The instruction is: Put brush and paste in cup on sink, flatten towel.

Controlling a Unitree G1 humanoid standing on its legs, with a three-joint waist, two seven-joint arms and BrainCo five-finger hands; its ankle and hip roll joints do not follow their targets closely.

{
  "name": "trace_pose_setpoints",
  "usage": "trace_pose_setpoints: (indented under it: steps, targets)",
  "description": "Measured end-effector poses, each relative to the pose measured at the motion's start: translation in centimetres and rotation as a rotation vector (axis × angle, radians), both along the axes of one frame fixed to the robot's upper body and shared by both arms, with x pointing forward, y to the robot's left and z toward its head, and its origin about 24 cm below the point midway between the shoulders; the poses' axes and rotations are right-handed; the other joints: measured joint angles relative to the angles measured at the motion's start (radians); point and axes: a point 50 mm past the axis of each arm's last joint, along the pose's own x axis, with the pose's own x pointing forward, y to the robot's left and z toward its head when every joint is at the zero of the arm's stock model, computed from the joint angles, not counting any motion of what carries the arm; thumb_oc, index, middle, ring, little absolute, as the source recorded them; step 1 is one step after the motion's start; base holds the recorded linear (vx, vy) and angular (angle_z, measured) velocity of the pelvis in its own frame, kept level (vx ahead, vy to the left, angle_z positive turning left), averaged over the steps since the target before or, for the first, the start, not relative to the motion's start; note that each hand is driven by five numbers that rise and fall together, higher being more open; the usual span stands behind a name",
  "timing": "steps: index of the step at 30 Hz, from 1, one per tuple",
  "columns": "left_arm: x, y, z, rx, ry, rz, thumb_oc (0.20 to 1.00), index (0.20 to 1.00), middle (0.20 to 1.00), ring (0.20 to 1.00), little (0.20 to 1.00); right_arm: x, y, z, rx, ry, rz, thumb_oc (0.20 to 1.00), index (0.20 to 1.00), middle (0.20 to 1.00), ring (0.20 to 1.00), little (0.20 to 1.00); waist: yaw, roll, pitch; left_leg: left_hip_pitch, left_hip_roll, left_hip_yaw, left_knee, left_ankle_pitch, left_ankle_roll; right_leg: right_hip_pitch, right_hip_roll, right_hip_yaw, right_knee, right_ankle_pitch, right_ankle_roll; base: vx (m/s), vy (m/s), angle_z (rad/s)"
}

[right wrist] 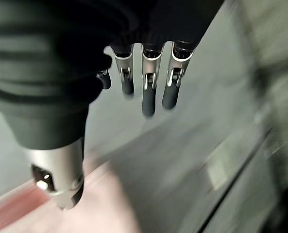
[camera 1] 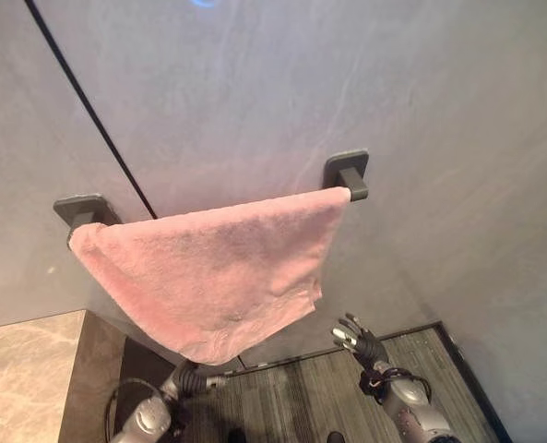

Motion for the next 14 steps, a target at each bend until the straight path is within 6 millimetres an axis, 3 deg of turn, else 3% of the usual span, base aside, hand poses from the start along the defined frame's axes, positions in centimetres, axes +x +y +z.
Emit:
trace_pose_setpoints:
  steps: [3, 5, 7, 14]
  targets:
    - [-3.0, 0.2, -2.5, 0.066, 0.157, 0.101, 1.0, 1.0, 1.0, 1.0, 1.0, -2.2, -1.8, -2.4, -0.138, 0.157, -0.016, 1.0, 1.0, 1.0, 1.0, 1.0, -0.004, -0.004, -0.008, -0.001, 0.0, -0.001, 0.0, -0.002, 0.0, 0.0, 0.0, 0.0, 0.0, -0.003, -0.001, 0.0, 0.0, 0.0]
    - [-4.5, 0.2, -3.1, 0.084, 0.208, 0.142, 1.0, 1.0, 1.0, 1.0, 1.0, -3.8, -2.7, -3.2, -0.216, 0.227, -0.012, 1.0, 1.0, 1.0, 1.0, 1.0, -0.005, -0.008, -0.008, -0.003, 0.001, -0.002, 0.0, -0.002, 0.002, -0.003, 0.0, 0.0, 0.0, -0.001, -0.003, 0.0, 0.0, 0.0]
    - [-5.1, 0.2, -3.3, 0.071, 0.224, 0.192, 1.0, 1.0, 1.0, 1.0, 1.0, -4.5, -3.0, -3.5, -0.256, 0.254, -0.003, 1.0, 1.0, 1.0, 1.0, 1.0, -0.008, -0.01, -0.01, 0.0, 0.001, -0.001, 0.0, -0.003, 0.002, 0.0, 0.001, 0.0, 0.0, 0.002, -0.003, 0.0, 0.0, 0.0]
    - [-6.2, 0.7, -4.1, 0.09, 0.321, 0.343, 1.0, 1.0, 1.0, 1.0, 1.0, -11.2, -5.5, -6.1, -0.394, 0.609, -0.086, 1.0, 1.0, 1.0, 1.0, 1.0, -0.008, -0.027, -0.038, 0.002, 0.0, -0.005, 0.001, -0.002, 0.001, 0.005, 0.001, -0.004, 0.007, 0.002, -0.002, 0.0, -0.001, 0.0]
